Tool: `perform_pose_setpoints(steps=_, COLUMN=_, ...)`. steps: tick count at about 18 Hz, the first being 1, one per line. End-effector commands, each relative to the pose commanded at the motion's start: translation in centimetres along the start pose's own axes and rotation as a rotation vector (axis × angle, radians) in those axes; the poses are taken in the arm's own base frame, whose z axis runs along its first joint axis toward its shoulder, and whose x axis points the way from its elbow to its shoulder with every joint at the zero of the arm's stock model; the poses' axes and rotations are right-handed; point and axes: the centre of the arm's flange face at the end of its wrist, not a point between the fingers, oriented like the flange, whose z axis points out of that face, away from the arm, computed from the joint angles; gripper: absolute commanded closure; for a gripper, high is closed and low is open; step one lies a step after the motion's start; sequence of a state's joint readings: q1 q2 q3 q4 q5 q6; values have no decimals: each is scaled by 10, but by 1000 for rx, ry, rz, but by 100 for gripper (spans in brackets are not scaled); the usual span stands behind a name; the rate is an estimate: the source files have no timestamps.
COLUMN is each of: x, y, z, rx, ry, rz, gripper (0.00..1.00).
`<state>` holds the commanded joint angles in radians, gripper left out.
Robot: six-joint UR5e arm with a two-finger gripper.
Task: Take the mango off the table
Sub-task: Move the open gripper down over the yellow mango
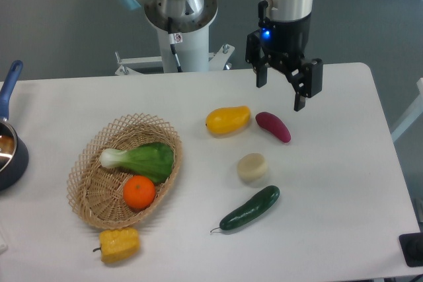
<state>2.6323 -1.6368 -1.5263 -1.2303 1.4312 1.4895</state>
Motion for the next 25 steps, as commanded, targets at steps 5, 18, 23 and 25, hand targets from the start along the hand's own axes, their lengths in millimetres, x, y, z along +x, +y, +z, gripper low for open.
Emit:
perform_pose_setpoints(steps=5, x=5, y=-1, z=6, rx=-2, ry=9, rz=14, gripper=0)
perform_pose_setpoints(steps=18, x=114, y=16, z=99, rx=-9, ry=129, rz=-100, gripper=0)
perform_pose_setpoints(steps=23, x=130, y=32, z=131, rx=-99, ry=203, rz=130, gripper=0)
perform_pose_setpoints(steps=25, x=133, y=35, z=146, rx=-104, ry=241, rz=207, gripper=0)
